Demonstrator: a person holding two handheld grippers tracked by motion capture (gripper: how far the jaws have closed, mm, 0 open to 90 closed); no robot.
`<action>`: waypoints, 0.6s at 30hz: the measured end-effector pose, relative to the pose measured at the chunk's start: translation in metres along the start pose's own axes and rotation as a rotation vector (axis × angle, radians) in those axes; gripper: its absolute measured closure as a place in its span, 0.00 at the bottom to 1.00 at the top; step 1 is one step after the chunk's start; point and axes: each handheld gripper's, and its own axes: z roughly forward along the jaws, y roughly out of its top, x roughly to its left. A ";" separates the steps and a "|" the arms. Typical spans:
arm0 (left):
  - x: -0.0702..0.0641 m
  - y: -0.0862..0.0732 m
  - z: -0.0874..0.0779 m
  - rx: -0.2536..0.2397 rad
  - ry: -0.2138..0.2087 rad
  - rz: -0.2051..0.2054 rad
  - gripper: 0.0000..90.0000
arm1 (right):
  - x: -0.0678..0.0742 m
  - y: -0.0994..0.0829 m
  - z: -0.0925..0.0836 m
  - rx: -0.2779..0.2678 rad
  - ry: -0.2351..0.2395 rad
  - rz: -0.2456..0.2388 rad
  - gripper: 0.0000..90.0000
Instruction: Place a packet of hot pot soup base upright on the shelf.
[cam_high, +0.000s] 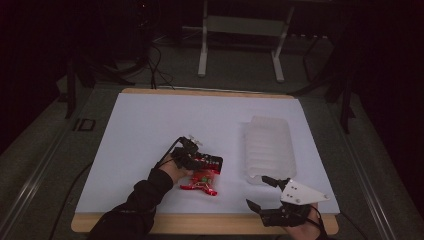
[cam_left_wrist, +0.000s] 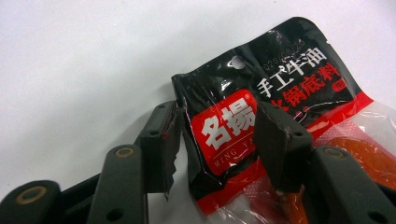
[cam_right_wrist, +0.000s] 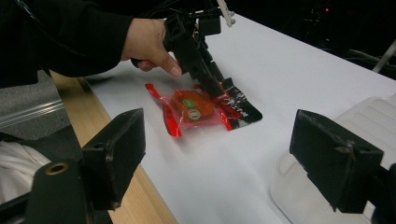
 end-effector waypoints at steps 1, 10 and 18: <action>-0.001 0.000 0.000 -0.001 0.007 0.000 0.62 | 0.000 0.000 0.000 0.001 -0.001 0.002 0.20; -0.012 0.000 -0.002 0.000 0.012 0.070 0.97 | -0.001 0.000 0.000 0.001 -0.001 0.001 0.20; -0.008 -0.005 -0.005 -0.042 -0.019 0.056 0.99 | -0.003 0.000 -0.002 -0.005 -0.002 0.012 0.22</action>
